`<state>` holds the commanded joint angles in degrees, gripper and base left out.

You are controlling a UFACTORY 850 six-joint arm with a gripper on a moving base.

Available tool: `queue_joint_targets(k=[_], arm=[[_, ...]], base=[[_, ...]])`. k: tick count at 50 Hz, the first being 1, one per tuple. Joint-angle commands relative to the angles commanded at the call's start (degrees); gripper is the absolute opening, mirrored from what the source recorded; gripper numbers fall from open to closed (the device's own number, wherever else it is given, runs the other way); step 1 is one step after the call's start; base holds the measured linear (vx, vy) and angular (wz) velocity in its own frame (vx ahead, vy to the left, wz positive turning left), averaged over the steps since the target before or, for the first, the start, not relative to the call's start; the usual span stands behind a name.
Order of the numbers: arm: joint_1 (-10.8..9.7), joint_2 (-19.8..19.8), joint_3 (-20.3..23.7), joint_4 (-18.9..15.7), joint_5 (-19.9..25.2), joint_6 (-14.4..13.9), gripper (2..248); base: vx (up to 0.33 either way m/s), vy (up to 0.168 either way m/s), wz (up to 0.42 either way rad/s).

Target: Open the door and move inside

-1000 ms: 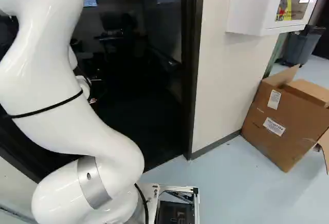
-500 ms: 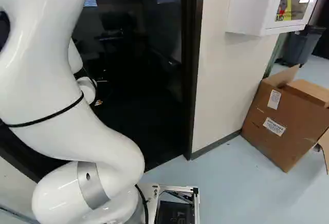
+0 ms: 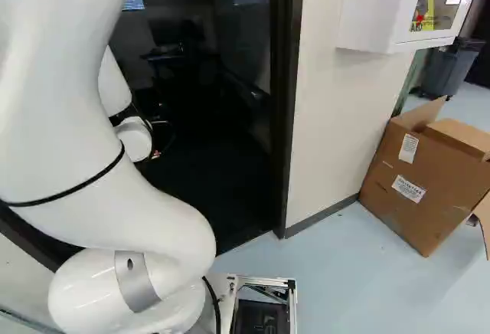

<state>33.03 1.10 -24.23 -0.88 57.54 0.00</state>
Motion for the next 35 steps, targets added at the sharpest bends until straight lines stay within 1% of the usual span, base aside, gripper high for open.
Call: queue_joint_targets(k=[10, 35], arm=[[-1.6, 1.8, 1.8, -1.0, 0.0, 0.0, 247], [-5.9, 6.2, 6.1, -1.1, 0.0, 0.0, 247]], base=[[0.000, 0.000, 0.000], [0.000, 0.000, 0.000]])
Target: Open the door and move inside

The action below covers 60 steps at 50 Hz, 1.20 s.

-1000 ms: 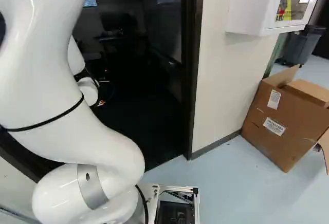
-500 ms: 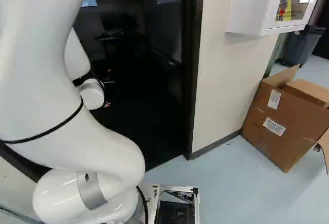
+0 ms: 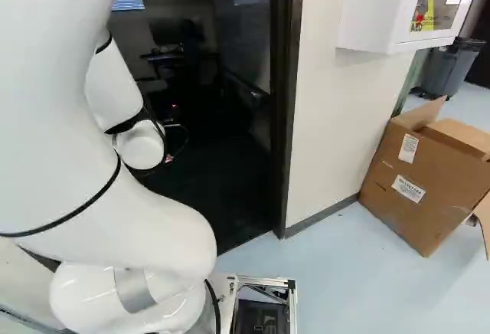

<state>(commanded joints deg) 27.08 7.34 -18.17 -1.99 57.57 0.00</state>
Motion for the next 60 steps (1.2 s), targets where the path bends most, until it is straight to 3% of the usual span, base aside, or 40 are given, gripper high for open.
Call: queue_joint_targets(k=[40, 60], arm=[[-8.1, 4.3, 3.9, 0.0, 0.0, 0.0, 247], [-12.7, 4.4, 4.1, 0.0, 0.0, 0.0, 247]], base=[[0.000, 0.000, 0.000], [0.000, 0.000, 0.000]])
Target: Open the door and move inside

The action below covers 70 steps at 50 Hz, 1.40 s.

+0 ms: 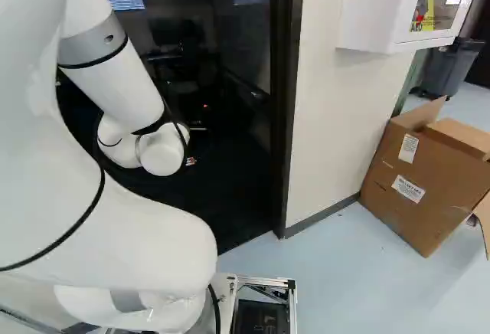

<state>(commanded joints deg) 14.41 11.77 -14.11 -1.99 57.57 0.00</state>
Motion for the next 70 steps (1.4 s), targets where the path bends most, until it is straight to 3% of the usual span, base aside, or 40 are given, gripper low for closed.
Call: queue_joint_targets(k=[53, 70], arm=[[-11.8, -1.1, -1.0, 0.0, 0.0, 0.0, 247], [-12.6, -1.2, -1.1, 0.0, 0.0, 0.0, 247]], base=[[0.000, 0.000, 0.000], [0.000, 0.000, 0.000]])
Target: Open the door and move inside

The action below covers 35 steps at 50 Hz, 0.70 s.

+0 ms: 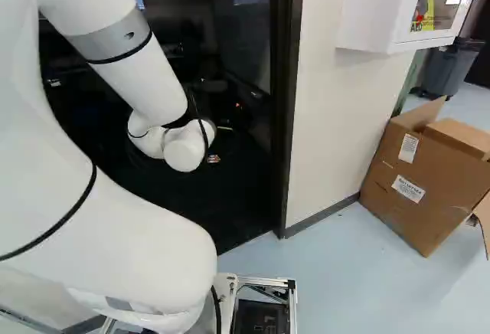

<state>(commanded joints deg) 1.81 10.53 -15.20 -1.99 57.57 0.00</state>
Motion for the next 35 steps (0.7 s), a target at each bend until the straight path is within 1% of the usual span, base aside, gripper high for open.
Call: queue_joint_targets(k=[25, 35], arm=[[0.0, 0.0, 0.0, 0.0, 0.0, 0.0, 247], [0.0, 0.0, 0.0, 0.0, 0.0, 0.0, 247]], base=[[-0.010, -0.003, -0.005], [0.003, 0.019, 0.099]])
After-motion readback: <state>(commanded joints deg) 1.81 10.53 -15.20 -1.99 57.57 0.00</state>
